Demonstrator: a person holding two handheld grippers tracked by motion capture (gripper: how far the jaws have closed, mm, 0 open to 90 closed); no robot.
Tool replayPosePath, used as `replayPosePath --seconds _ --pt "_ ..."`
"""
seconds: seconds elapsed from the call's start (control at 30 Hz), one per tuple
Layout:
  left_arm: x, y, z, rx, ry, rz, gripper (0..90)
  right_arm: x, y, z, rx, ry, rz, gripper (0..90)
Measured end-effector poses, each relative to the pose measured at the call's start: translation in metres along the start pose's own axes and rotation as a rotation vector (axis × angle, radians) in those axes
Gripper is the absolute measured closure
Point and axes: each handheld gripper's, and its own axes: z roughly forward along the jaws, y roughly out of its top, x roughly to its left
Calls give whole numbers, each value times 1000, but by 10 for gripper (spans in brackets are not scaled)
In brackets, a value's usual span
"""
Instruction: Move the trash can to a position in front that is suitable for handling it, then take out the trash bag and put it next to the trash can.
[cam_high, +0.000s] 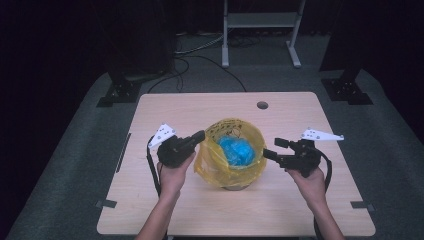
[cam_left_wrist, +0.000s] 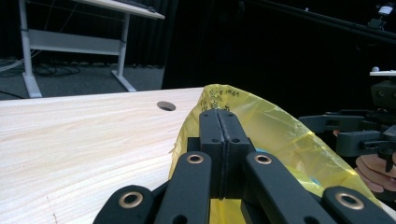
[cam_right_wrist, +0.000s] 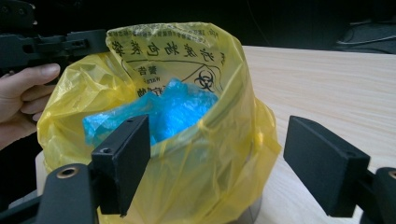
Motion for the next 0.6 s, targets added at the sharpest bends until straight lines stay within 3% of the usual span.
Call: replayPosePath --seconds 0.2,0.6 --pt "-1 5 0 -8 -2 13 900 3 7 4 -10 11 -9 221" --pt "-1 2 -2 -15 -3 0 900 10 8 8 -4 20 -21 232"
